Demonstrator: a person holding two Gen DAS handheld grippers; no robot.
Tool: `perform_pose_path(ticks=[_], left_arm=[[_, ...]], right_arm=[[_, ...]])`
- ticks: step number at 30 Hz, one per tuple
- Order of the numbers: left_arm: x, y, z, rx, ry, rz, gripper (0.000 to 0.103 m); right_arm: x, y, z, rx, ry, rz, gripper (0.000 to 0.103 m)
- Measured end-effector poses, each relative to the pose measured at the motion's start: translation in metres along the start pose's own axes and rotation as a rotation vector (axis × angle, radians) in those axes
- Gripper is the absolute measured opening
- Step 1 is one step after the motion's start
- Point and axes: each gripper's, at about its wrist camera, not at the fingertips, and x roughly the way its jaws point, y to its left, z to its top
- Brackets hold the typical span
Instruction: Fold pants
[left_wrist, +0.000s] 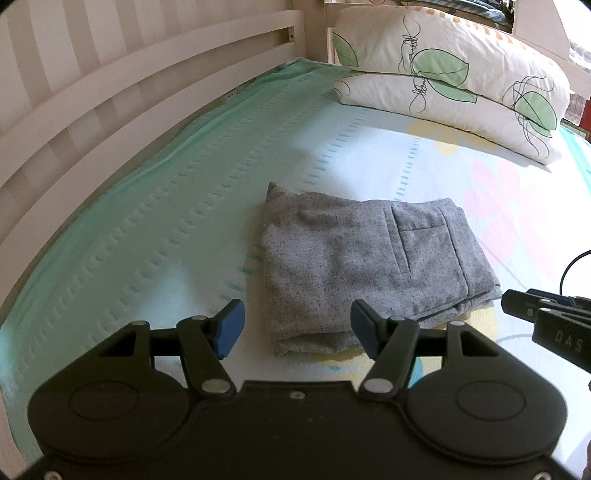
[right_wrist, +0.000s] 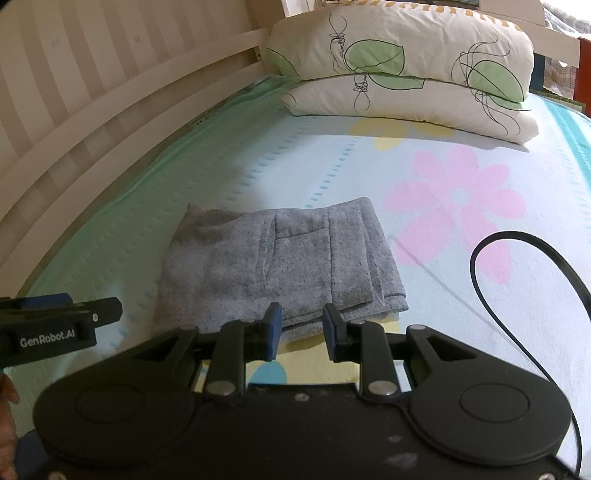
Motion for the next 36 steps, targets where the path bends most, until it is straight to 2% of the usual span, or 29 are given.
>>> perform_pose_path(ticks=[36], left_arm=[[0.0006,-0.0009,0.0005,0.005,0.008,0.001,0.067]], right_arm=[[-0.0004,0.0007,0.0024,0.004,0.002,0.006,0.026]])
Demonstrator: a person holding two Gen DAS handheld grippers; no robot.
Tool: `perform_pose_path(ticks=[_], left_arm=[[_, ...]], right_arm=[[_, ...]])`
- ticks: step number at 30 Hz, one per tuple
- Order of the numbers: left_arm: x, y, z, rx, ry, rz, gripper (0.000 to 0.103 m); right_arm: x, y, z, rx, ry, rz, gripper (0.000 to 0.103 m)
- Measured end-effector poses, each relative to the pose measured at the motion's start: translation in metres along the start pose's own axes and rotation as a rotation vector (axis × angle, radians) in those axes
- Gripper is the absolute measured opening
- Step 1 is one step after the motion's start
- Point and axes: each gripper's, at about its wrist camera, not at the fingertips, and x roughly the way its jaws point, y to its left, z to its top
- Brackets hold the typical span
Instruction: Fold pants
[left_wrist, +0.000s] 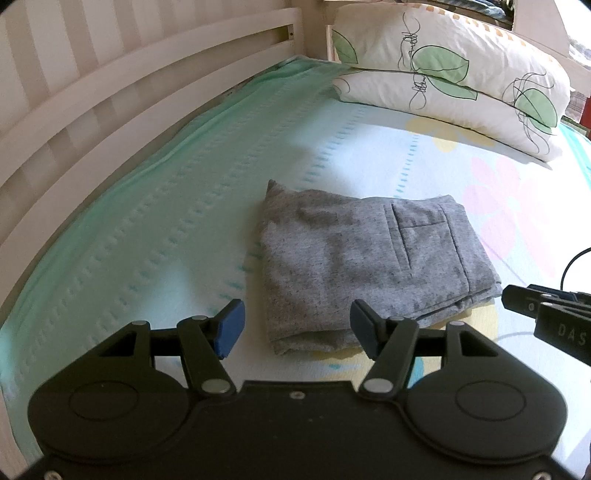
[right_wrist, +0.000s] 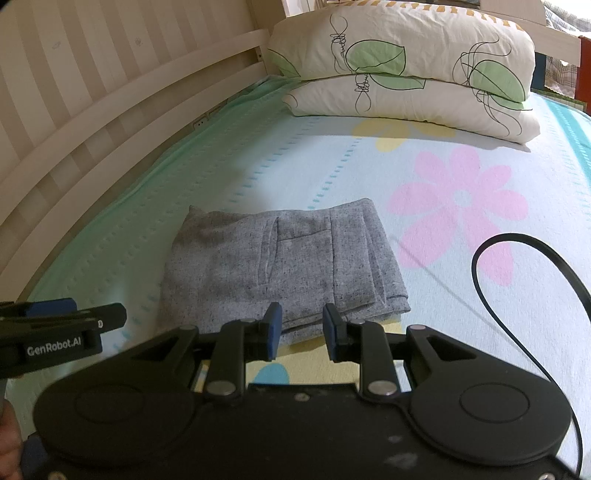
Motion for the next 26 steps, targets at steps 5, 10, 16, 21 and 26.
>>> perform_pose_path(ticks=[5,10,16,21,26], left_arm=[[0.0003,-0.0002,-0.0001,0.001,-0.003,0.016,0.066],[0.0015,-0.0015,0.0002,0.027,0.001,-0.010,0.063],[0.0006,-0.0032,0.0002,0.034,-0.002,0.001,0.063],[-0.0010,-0.0066,-0.0014,0.058,-0.020,0.009,0.063],[-0.0007,-0.0043,-0.0005,0.049,-0.015,-0.003,0.063]], right_arm=[[0.0003,-0.0003,-0.0004,0.001,0.003,0.002,0.026],[0.0009,-0.0005,-0.0011,0.000,0.004,0.005,0.026],[0.0007,-0.0008,-0.0016,0.000,0.004,0.005,0.026],[0.0004,-0.0013,-0.0020,0.001,0.005,0.006,0.026],[-0.0002,-0.0016,-0.0027,0.002,0.005,0.008,0.026]])
